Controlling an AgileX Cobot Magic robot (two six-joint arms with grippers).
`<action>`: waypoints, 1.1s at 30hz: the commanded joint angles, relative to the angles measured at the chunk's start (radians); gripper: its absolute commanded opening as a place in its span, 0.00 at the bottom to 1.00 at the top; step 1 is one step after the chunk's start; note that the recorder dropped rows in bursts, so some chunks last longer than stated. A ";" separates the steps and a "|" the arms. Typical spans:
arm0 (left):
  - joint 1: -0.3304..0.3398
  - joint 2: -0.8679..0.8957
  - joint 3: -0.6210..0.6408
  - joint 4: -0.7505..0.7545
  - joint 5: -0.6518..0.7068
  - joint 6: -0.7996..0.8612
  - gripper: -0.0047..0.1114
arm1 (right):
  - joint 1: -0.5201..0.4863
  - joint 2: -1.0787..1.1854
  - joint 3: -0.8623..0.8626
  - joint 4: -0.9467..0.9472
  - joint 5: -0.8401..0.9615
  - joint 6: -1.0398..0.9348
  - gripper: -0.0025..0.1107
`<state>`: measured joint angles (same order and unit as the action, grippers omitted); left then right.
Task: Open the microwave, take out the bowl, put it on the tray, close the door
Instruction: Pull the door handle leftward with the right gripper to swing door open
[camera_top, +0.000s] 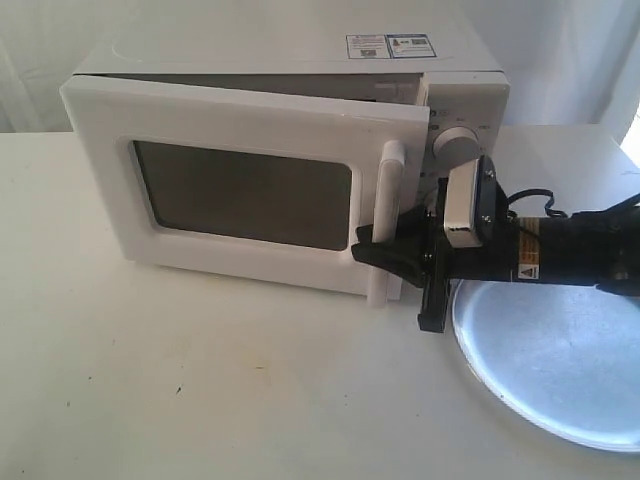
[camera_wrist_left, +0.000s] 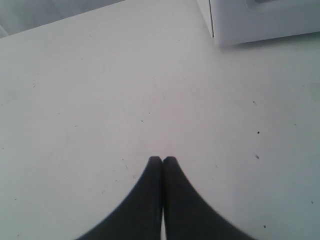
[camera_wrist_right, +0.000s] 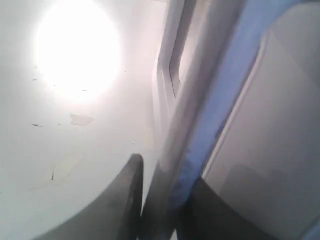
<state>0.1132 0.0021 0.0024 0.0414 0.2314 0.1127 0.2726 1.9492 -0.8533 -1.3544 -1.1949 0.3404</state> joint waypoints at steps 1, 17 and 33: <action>-0.005 -0.002 -0.002 -0.008 0.002 -0.003 0.04 | 0.016 -0.037 -0.012 -0.024 -0.026 0.002 0.02; -0.005 -0.002 -0.002 -0.008 0.002 -0.003 0.04 | 0.016 -0.227 0.017 -0.298 0.216 0.380 0.31; -0.005 -0.002 -0.002 -0.008 0.002 -0.003 0.04 | 0.041 -0.286 0.164 -0.390 -0.026 0.918 0.32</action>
<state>0.1132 0.0021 0.0024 0.0414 0.2314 0.1127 0.2944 1.6713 -0.7415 -1.7471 -1.2007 1.2929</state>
